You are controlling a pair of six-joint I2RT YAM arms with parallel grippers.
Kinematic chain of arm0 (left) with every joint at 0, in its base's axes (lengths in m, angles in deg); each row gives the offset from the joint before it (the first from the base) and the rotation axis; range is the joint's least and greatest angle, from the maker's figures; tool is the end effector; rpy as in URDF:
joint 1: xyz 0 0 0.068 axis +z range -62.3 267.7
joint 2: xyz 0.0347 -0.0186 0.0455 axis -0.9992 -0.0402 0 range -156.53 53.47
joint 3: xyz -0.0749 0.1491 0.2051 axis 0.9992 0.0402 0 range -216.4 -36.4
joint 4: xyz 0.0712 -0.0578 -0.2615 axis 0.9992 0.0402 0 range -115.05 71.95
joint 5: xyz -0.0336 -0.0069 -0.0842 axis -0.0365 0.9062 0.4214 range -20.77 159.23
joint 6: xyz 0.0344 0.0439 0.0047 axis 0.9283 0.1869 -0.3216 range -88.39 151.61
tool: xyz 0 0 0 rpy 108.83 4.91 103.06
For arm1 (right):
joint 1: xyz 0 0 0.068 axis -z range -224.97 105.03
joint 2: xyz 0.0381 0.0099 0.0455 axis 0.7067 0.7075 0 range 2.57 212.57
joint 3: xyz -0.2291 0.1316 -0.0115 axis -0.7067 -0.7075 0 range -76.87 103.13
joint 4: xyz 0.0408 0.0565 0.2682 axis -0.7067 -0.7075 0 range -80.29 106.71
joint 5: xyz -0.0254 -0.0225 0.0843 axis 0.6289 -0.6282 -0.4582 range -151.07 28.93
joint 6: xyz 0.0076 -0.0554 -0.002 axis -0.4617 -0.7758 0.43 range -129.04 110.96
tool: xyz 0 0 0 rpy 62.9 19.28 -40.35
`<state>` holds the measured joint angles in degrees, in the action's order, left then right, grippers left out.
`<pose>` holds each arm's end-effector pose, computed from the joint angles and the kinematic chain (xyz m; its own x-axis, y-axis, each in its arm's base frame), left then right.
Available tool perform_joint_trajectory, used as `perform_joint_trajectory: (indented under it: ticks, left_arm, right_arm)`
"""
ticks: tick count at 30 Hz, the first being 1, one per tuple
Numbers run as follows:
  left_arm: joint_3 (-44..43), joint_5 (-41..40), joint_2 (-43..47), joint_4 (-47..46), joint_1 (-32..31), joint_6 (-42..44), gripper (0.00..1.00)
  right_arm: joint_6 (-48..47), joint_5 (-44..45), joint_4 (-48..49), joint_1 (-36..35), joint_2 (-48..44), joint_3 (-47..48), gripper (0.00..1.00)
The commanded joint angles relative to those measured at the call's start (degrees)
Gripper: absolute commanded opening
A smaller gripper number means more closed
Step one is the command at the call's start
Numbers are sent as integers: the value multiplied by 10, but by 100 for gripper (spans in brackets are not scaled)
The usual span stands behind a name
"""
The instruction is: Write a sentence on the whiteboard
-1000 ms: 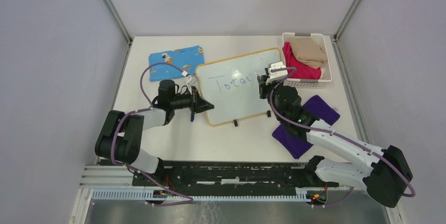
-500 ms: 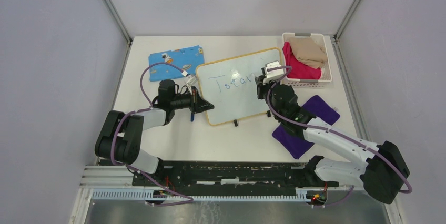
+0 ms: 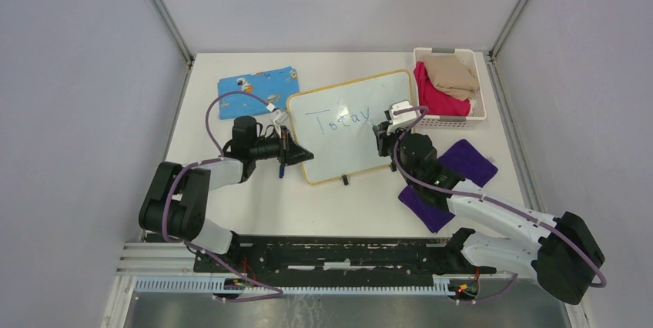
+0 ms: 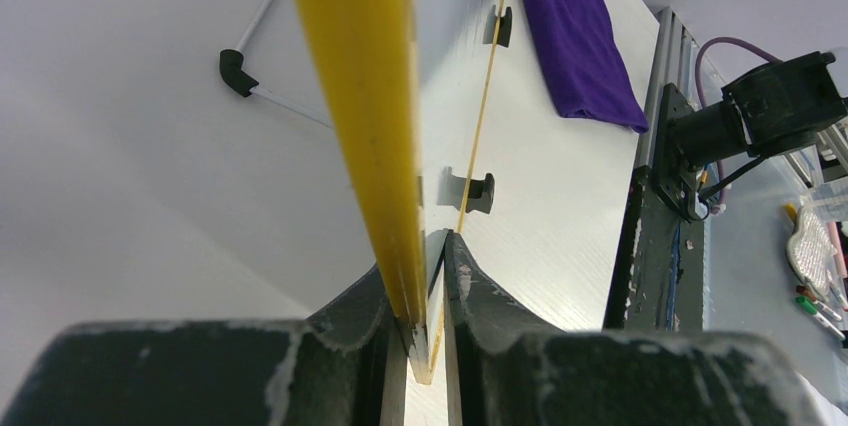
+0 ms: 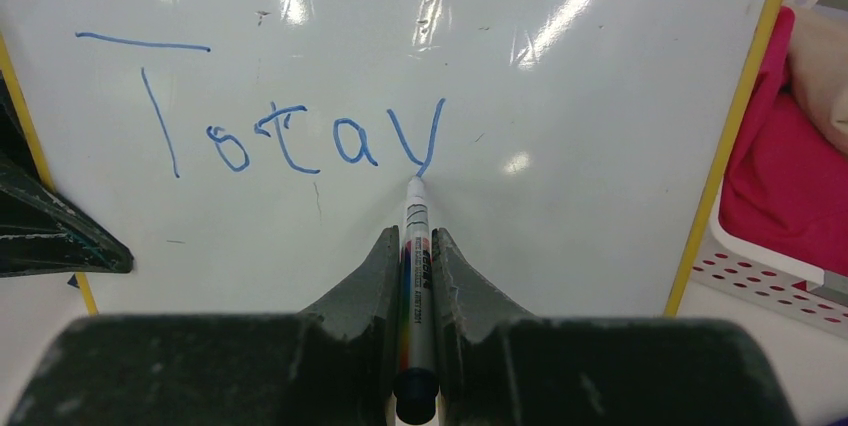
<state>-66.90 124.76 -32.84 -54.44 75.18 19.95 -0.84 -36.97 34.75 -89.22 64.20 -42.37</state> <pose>0.2724 -0.0930 0.1429 -0.5959 0.0151 -0.8029 0.7382 0.4039 -0.5403 0.2020 0.1748 0.2550 -0.1616 0.0243 -0.9866 -0.3285 0.9414 0.0770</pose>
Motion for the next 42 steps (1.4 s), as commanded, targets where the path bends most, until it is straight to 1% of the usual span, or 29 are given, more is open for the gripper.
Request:
perform_joint_trajectory:
  ticks: [1, 9, 13, 17, 21, 23, 27, 32, 42]
  left_arm:
    - [-6, -47, 5, 28, -9, 56, 17]
    - [-8, -47, 4, 31, -10, 57, 17]
    - [-8, -50, 3, 36, -10, 59, 17]
    - [-10, -50, 2, 36, -10, 59, 17]
    - [-10, -51, 1, 36, -10, 59, 17]
    - [-10, -51, 2, 36, -10, 59, 17]
    - [-9, -53, 2, 36, -10, 59, 17]
    - [-9, -54, 2, 36, -12, 59, 17]
    - [-10, -54, 4, 37, -12, 59, 17]
  right_arm:
    - [17, -19, -14, -9, 0, -15, 0]
    - [26, -24, 8, -53, 28, 9, 0]
    - [32, -41, 17, -71, 60, 46, 0]
    - [31, -45, 23, -72, 40, 52, 0]
    - [18, -31, 12, -52, -19, 48, 0]
    - [17, -30, -1, -28, -39, 53, 0]
    - [-1, 1, -2, 8, -61, 57, 0]
    - [-6, 1, -3, 33, -45, 76, 0]
    - [3, -13, 10, 48, -6, 102, 0]
